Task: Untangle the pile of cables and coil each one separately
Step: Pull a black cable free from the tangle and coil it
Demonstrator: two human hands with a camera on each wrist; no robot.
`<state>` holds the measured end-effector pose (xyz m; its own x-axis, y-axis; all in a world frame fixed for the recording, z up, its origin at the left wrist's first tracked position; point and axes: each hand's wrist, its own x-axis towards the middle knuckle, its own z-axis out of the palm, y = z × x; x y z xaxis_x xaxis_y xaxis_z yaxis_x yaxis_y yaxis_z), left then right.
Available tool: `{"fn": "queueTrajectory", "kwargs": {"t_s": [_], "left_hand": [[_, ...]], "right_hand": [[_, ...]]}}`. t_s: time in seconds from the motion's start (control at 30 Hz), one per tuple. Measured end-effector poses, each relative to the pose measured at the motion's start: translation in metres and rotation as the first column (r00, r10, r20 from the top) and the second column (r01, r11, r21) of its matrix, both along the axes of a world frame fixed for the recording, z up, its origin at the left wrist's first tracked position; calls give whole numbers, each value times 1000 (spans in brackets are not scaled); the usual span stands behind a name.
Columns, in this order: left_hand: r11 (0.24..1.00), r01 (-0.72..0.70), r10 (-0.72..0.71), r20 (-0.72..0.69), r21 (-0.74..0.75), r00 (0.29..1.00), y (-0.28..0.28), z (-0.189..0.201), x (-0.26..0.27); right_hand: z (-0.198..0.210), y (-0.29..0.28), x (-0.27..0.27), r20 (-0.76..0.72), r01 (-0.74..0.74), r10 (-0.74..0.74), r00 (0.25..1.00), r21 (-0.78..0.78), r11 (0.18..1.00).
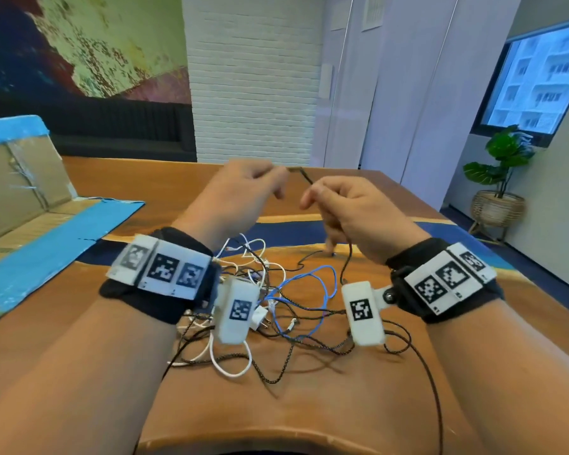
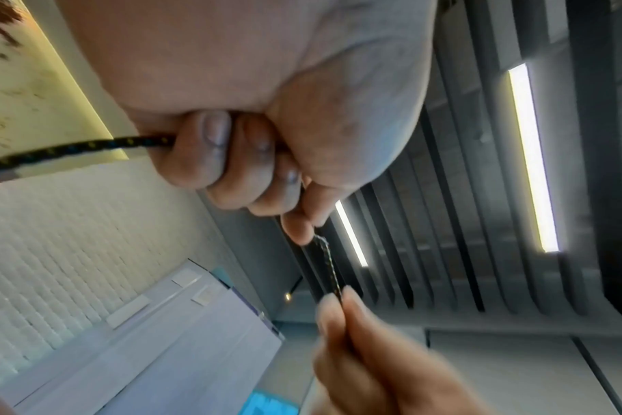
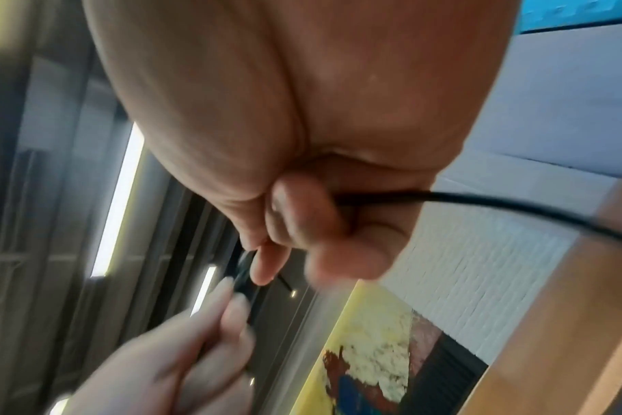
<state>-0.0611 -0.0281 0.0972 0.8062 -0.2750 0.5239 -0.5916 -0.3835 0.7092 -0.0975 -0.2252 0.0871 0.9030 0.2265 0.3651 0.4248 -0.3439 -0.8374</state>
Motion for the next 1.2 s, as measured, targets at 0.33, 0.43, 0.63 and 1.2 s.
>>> {"fn": "queueTrajectory", "kwargs": {"t_s": [0.33,0.43,0.63,1.2], "left_hand": [[920,-340,341,-28,-193,939,81,10,28],[912,-378,369,84,157,926,56,7,15],[831,-356,217,341,428,915,-8,-9,-20],[964,240,-208,-232,119,950,-29,-11,-20]], "right_hand": [[-1,-81,12,71,382,-377,923,-57,923],[5,-58,9,185,381,-345,920,-227,896],[18,-5,-1,247,249,-151,957,-438,864],[16,-2,7,234,206,-148,961,-245,947]]}}
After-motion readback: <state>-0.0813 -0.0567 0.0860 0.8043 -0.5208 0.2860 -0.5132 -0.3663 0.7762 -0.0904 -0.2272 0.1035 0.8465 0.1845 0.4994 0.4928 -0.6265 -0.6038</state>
